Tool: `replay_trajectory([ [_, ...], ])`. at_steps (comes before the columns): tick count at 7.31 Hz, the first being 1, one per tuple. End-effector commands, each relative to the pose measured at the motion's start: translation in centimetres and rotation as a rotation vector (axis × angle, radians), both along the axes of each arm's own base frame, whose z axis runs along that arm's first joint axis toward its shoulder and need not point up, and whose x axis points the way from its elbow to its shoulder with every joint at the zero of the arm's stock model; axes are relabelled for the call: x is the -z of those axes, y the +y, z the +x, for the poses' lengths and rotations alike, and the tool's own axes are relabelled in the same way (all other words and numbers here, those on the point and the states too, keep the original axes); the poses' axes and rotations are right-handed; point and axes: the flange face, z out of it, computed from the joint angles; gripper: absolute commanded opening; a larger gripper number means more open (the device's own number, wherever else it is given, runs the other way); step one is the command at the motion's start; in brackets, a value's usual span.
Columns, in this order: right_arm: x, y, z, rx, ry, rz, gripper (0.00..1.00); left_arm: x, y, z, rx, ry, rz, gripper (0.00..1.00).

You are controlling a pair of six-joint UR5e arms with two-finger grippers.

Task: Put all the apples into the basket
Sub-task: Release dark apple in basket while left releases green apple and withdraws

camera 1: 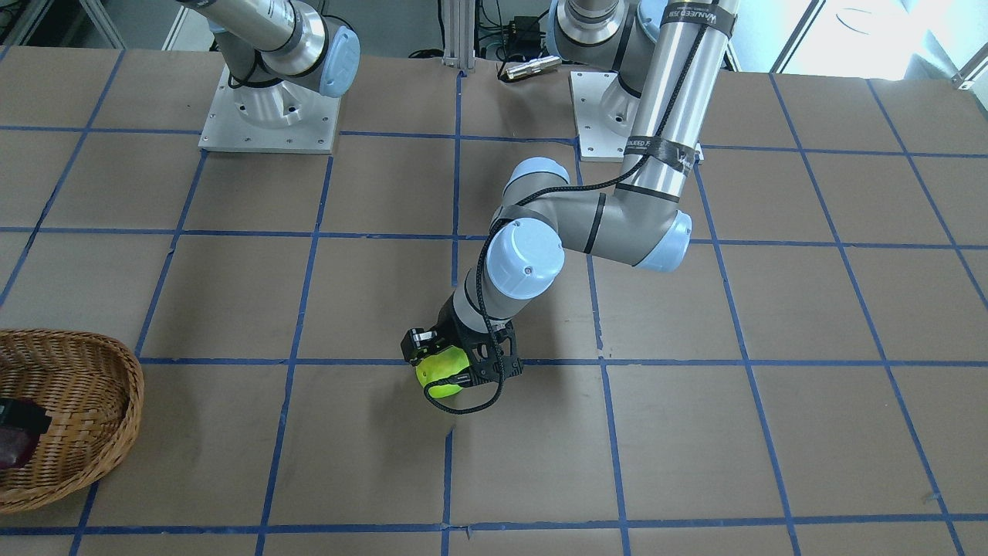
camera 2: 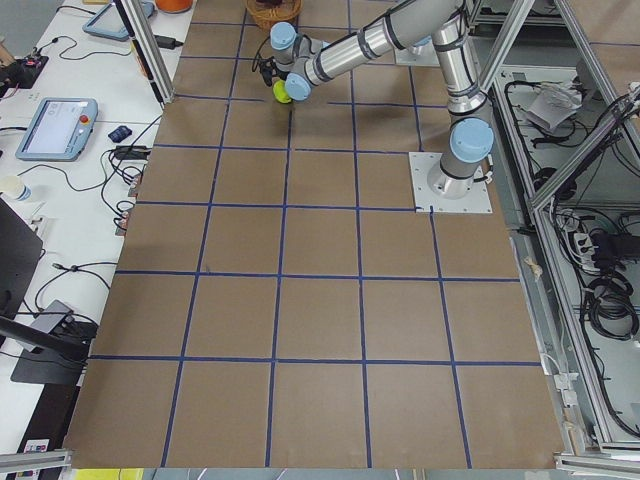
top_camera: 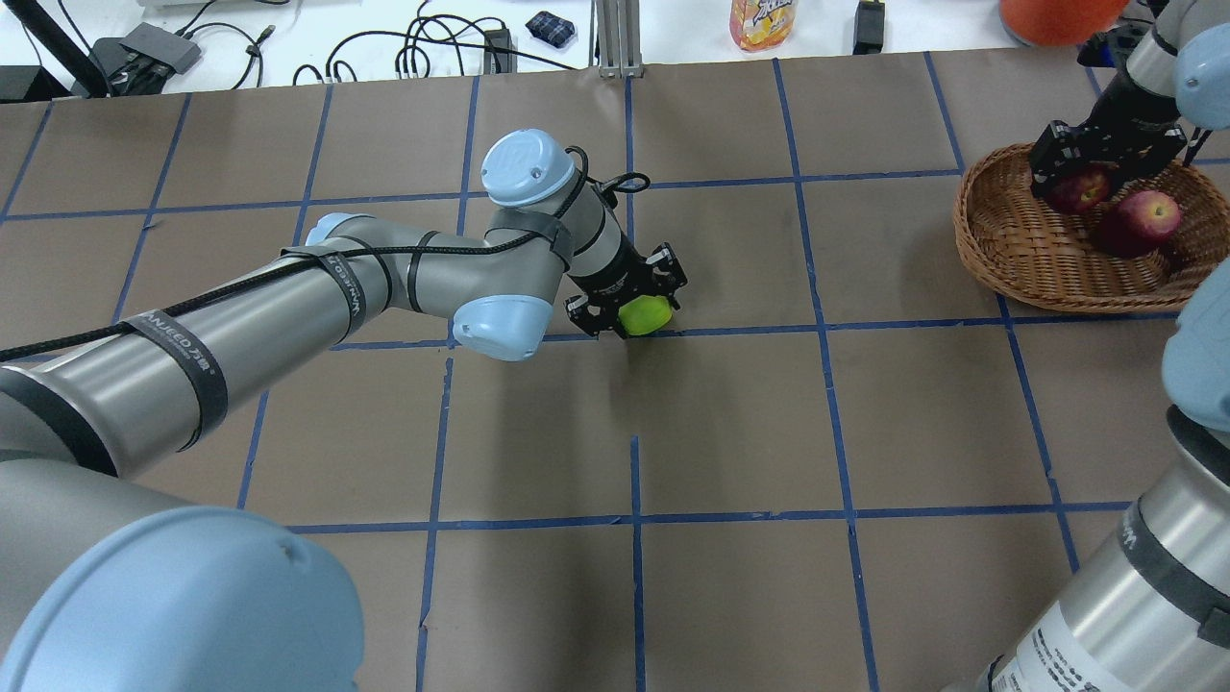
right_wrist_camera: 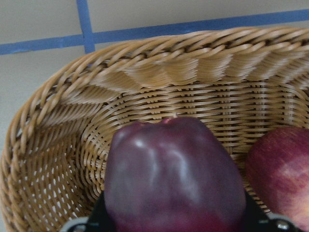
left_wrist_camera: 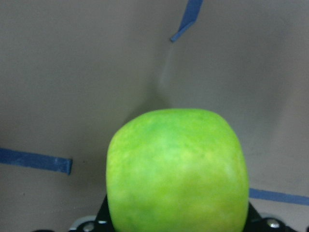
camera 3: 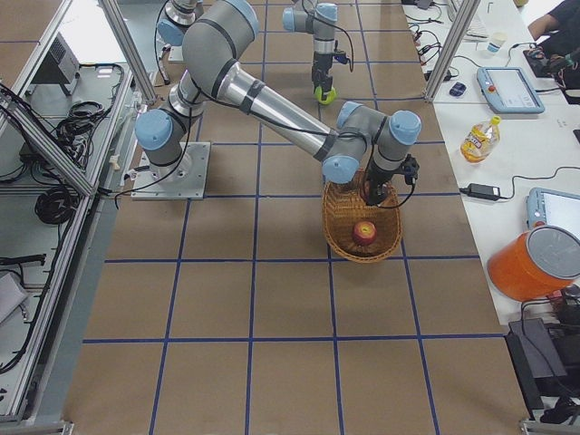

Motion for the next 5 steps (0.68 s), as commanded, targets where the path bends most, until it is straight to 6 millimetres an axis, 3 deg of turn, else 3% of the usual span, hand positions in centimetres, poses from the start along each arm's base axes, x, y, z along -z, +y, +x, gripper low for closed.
replay_trajectory([
  [1,2.6,0.5,-2.2,-0.009,-0.021,0.029,0.10,-3.4,-1.8,2.7,-0.035,0.014,-0.051,1.00],
  [2,2.6,0.6,-2.5,-0.003,-0.024,0.031,0.66,-6.2,-3.1,5.6,-0.006,0.016,-0.097,1.00],
  [3,2.7,0.5,-2.5,0.001,-0.025,0.031,0.99,-8.7,-3.3,8.7,0.060,-0.001,-0.132,1.00],
  [5,1.9,0.7,-2.5,0.002,-0.023,0.042,1.00,-14.9,-2.8,15.6,0.143,-0.080,-0.194,1.00],
])
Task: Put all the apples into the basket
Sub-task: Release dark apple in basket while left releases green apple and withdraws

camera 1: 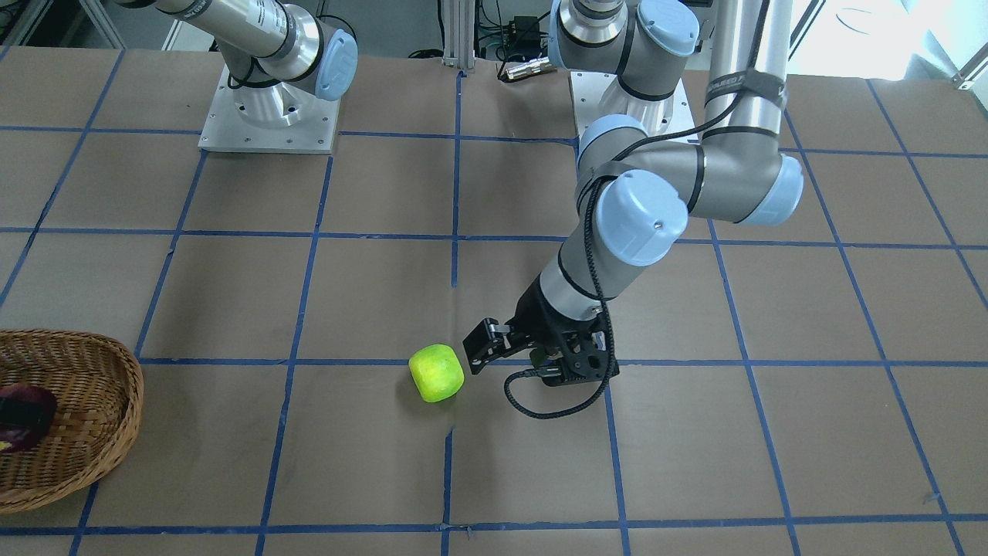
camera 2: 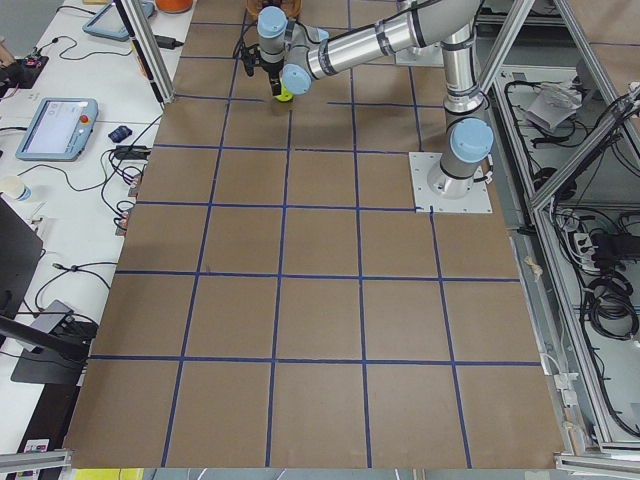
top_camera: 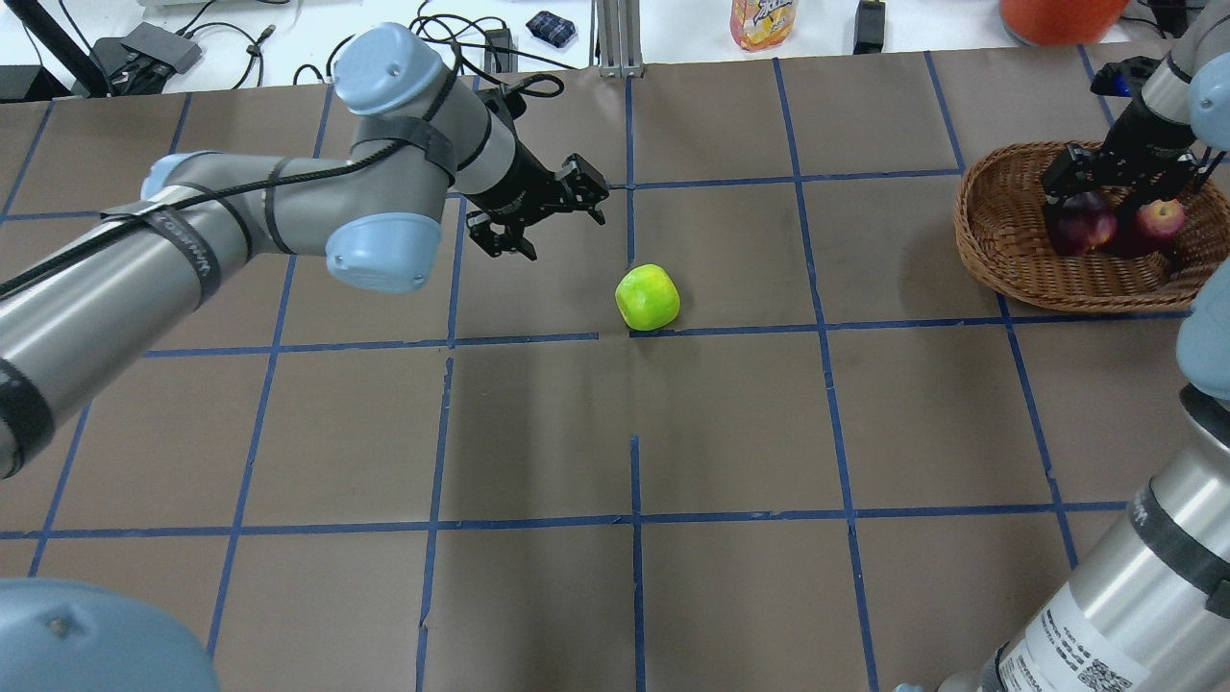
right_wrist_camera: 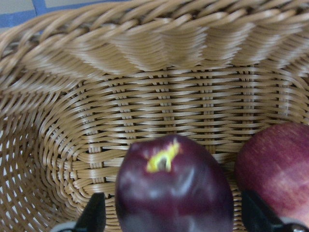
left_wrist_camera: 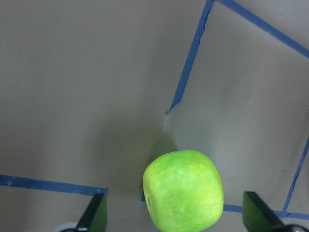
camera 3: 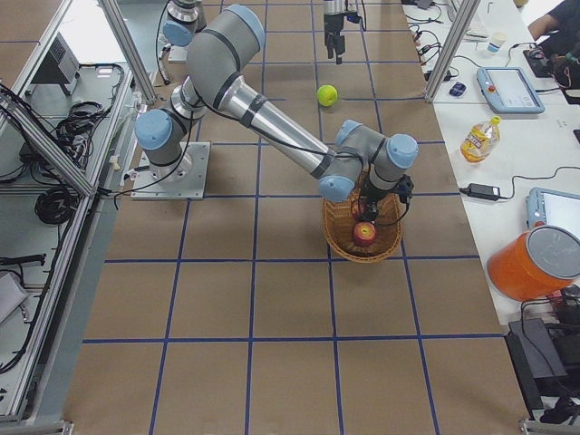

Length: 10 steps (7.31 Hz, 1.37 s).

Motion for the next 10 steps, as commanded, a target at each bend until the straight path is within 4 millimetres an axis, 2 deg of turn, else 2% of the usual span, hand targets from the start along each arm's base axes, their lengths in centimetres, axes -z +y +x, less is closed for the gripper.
replay_trajectory([
  [1,-2.3,0.4,0.7,-0.004,0.005,0.016,1.00,-6.0,2.7,6.2,0.175,-0.194,-0.007,1.00],
  [2,-5.3,0.9,2.9,0.005,-0.003,0.012,1.00,-10.3,5.4,7.7,0.302,-0.301,0.002,1.00],
  [3,-8.0,0.7,7.9,-0.003,0.005,-0.001,1.00,-12.9,8.0,9.4,0.319,-0.294,0.095,1.00],
  [4,-10.1,0.1,15.2,-0.063,0.022,-0.028,1.00,-13.6,9.0,12.1,0.273,-0.274,0.149,1.00],
  [5,-11.4,0.3,21.6,-0.093,0.033,-0.044,1.00,-14.8,8.8,13.2,0.223,-0.239,0.133,1.00],
  [6,-11.8,0.6,28.0,-0.111,0.034,-0.054,1.00,-15.2,10.4,10.6,0.229,-0.198,0.151,1.00],
  [7,-11.9,1.4,33.9,-0.055,0.043,-0.064,1.00,-17.7,11.4,8.4,0.281,-0.295,0.098,1.00],
  [8,-11.3,2.4,39.3,0.036,0.031,-0.051,1.00,-20.1,12.5,8.5,0.287,-0.308,0.134,1.00],
  [9,-10.1,2.7,42.8,0.085,-0.022,-0.052,1.00,-20.6,12.1,9.3,0.256,-0.296,0.160,1.00],
  [10,-8.8,2.9,45.7,0.104,-0.031,-0.053,1.00,-20.6,9.3,10.0,0.181,-0.281,0.120,1.00],
])
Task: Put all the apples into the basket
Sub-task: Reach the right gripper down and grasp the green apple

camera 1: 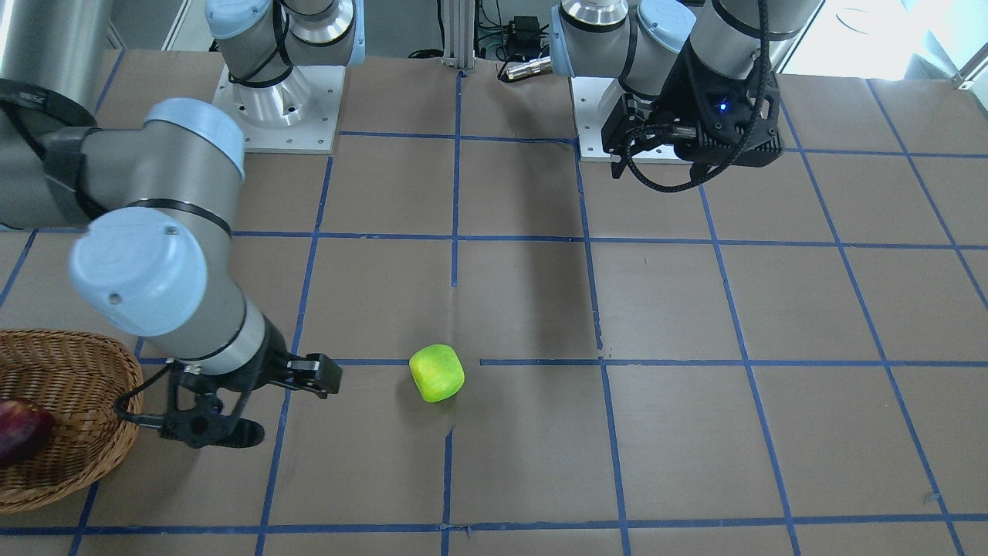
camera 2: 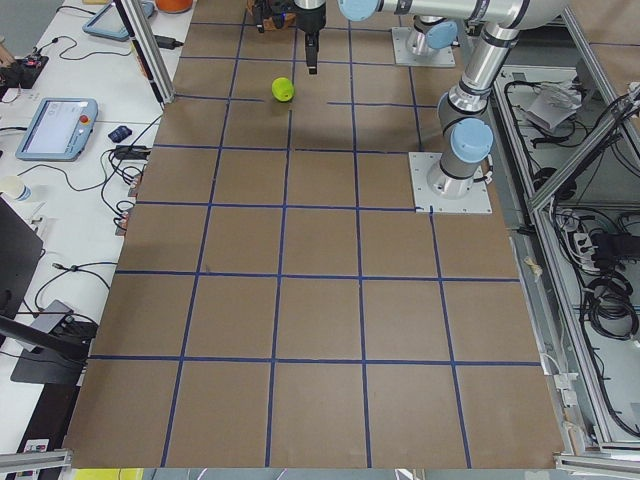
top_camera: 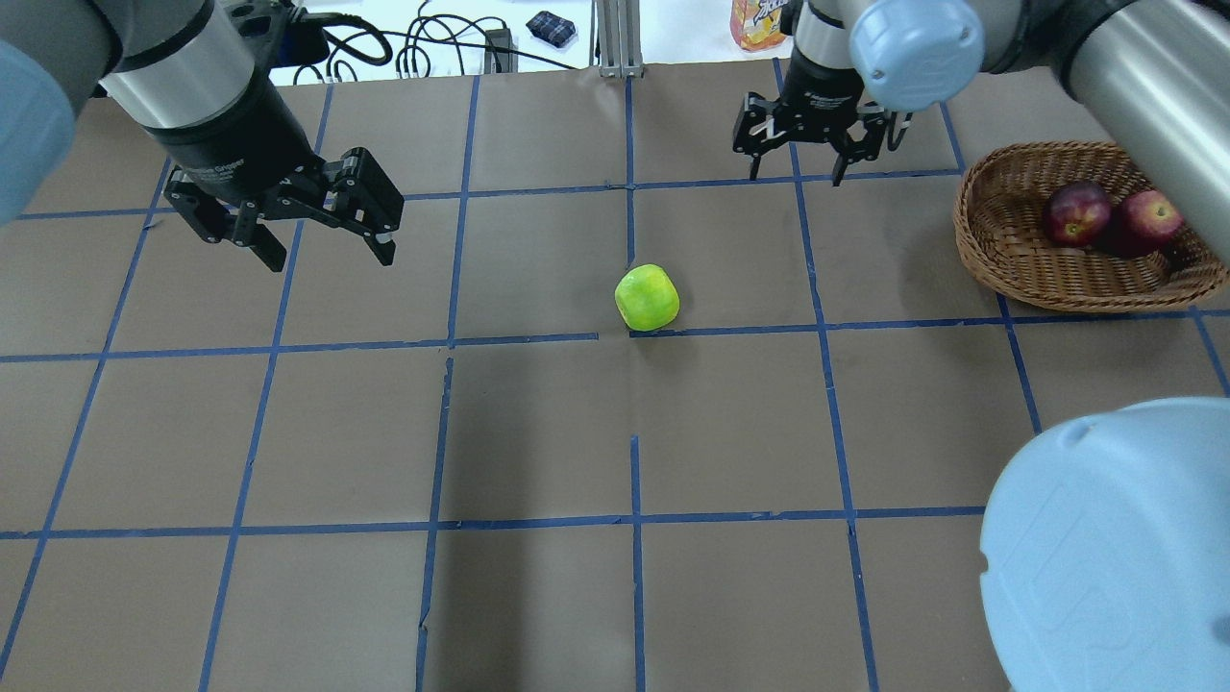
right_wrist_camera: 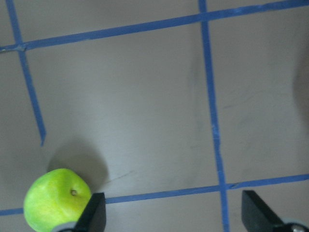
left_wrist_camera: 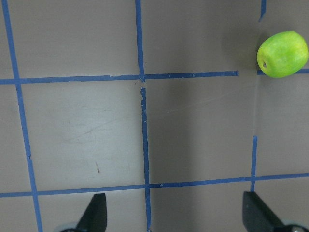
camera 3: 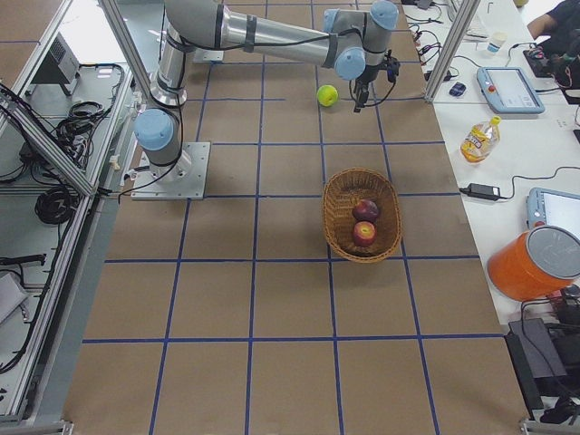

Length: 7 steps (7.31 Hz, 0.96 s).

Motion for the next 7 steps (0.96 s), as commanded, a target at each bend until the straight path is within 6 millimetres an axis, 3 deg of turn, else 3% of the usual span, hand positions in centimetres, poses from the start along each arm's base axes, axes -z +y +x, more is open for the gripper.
replay_trajectory([
  [1,3.0,1.7,8.1,-0.008,-0.022,0.021,1.00,-1.2,-1.7,0.7,-0.138,0.049,-0.030,1.00],
  [2,4.2,1.9,10.6,-0.051,-0.029,-0.009,1.00,1.0,-1.5,1.8,-0.135,-0.001,0.076,1.00],
  [4,6.3,3.1,14.1,-0.134,-0.026,0.007,1.00,1.2,-1.8,2.0,-0.125,-0.043,0.076,1.00],
  [5,7.1,3.1,14.3,-0.195,-0.027,0.014,1.00,0.1,-1.8,2.1,-0.096,-0.040,0.051,1.00],
  [6,7.7,3.4,14.2,-0.228,-0.025,0.026,1.00,-0.8,-0.4,2.0,-0.086,-0.038,0.032,1.00],
  [7,8.8,4.0,14.0,-0.231,-0.021,0.047,1.00,-0.3,-0.8,2.1,-0.084,-0.037,0.038,1.00],
])
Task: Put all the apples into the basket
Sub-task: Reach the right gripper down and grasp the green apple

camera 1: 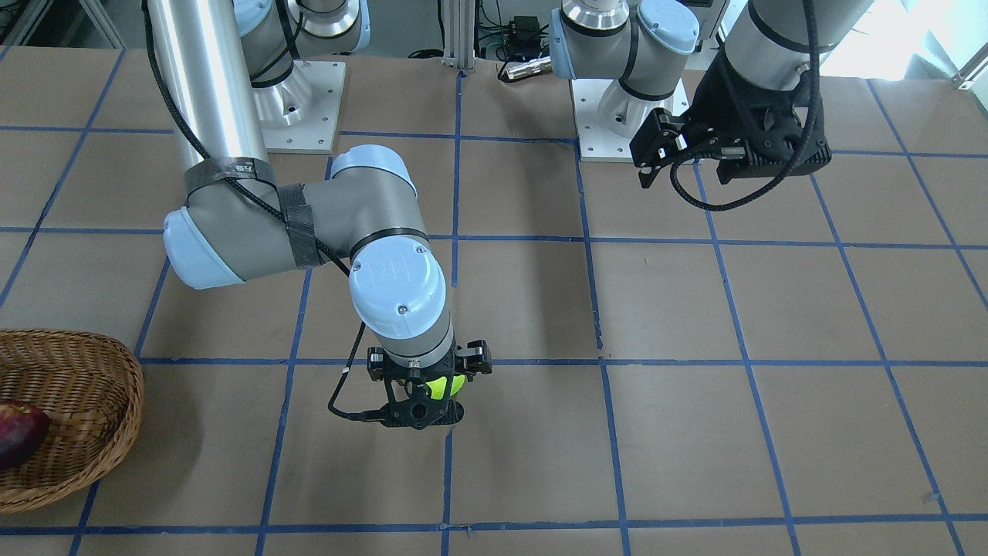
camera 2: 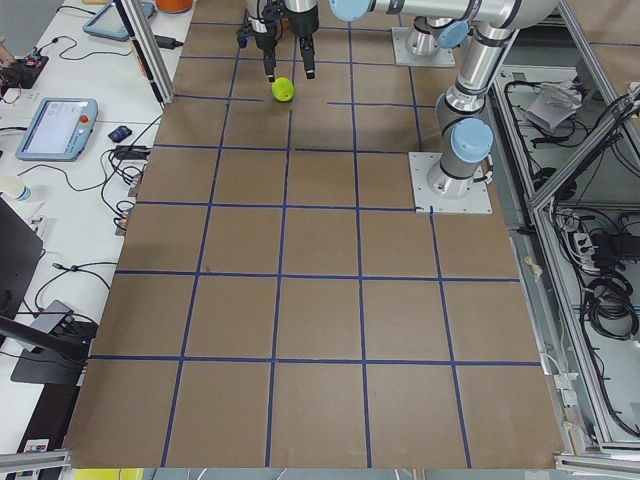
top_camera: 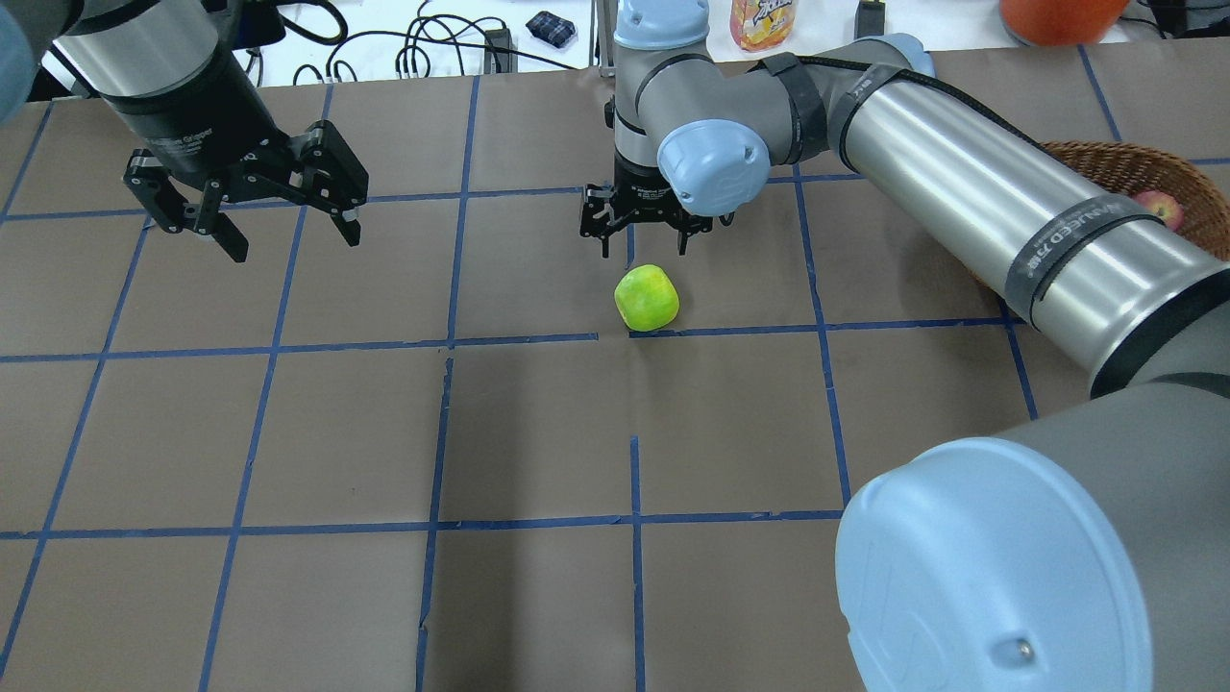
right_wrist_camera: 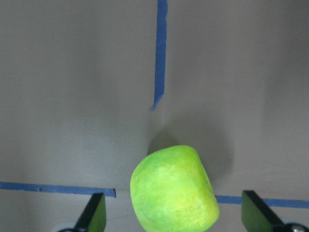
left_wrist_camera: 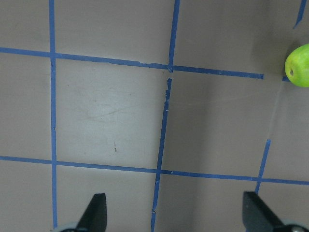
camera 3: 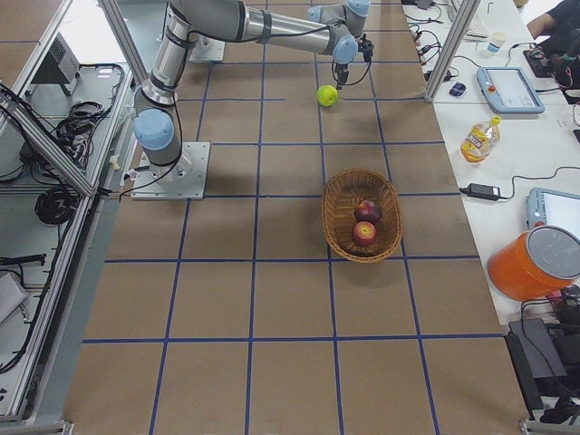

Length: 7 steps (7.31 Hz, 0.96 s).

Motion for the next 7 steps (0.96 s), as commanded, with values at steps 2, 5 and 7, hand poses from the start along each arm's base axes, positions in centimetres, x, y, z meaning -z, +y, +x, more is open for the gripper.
replay_trajectory([
  [2,3.8,-0.1,0.2,-0.024,-0.005,-0.012,1.00,-0.3,-0.2,-0.1,0.017,0.004,-0.039,1.00],
  [5,6.5,1.4,-0.3,-0.021,0.012,0.046,1.00,-0.3,0.0,-0.1,0.027,-0.001,-0.031,1.00],
  [7,8.0,2.6,-0.4,-0.012,0.013,0.084,1.00,-0.7,0.3,-0.2,0.028,0.000,-0.042,1.00],
])
